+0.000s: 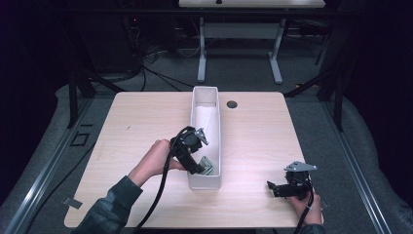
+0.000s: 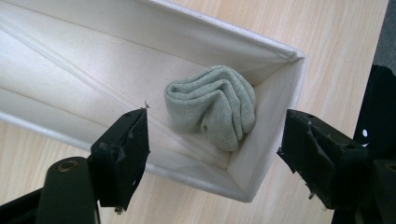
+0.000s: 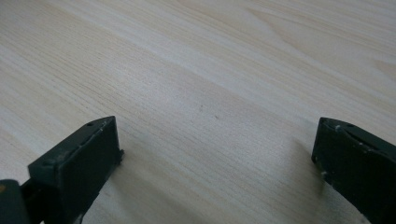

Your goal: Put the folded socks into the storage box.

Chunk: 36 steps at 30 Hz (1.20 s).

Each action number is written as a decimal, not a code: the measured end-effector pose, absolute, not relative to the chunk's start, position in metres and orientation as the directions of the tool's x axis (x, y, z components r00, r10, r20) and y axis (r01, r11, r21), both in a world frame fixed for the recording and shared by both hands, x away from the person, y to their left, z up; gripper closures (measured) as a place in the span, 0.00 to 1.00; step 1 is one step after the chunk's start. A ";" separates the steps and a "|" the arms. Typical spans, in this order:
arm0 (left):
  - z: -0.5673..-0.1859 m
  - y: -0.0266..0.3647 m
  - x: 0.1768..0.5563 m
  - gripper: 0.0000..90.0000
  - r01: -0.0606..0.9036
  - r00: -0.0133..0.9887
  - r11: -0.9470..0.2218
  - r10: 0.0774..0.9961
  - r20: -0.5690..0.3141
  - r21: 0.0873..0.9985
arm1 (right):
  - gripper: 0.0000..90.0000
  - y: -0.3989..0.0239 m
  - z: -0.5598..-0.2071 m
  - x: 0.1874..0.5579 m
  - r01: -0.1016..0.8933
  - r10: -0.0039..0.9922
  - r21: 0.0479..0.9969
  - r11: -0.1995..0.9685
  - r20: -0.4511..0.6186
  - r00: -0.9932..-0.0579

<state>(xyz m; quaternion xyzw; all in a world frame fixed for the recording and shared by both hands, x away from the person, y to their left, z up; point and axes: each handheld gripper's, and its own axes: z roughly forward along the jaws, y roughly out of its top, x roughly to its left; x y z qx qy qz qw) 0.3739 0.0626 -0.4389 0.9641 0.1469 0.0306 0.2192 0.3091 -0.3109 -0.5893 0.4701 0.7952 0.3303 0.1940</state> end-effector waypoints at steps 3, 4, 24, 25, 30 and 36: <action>-0.435 0.069 0.372 0.21 0.274 0.952 -0.853 0.307 0.003 0.445 | 0.01 -0.311 -0.589 0.309 0.620 0.876 0.707 0.340 0.002 -0.483; -0.433 0.072 0.371 0.20 0.276 0.950 -0.848 0.312 0.005 0.453 | 0.01 -0.311 -0.589 0.309 0.619 0.876 0.708 0.340 0.002 -0.483; -0.426 0.138 0.358 0.06 0.359 0.895 -0.750 0.445 0.022 0.555 | 0.01 -0.311 -0.589 0.309 0.619 0.876 0.708 0.340 0.002 -0.483; -0.426 0.142 0.357 0.05 0.360 0.893 -0.749 0.450 0.026 0.557 | 0.01 -0.311 -0.589 0.309 0.619 0.876 0.708 0.340 0.002 -0.483; -0.432 0.158 0.353 0.02 0.384 0.873 -0.725 0.486 0.030 0.572 | 0.01 -0.311 -0.589 0.309 0.620 0.876 0.707 0.340 0.002 -0.483; -0.443 0.179 0.348 0.00 0.423 0.841 -0.689 0.540 0.028 0.588 | 0.01 -0.311 -0.589 0.309 0.619 0.876 0.708 0.340 0.002 -0.483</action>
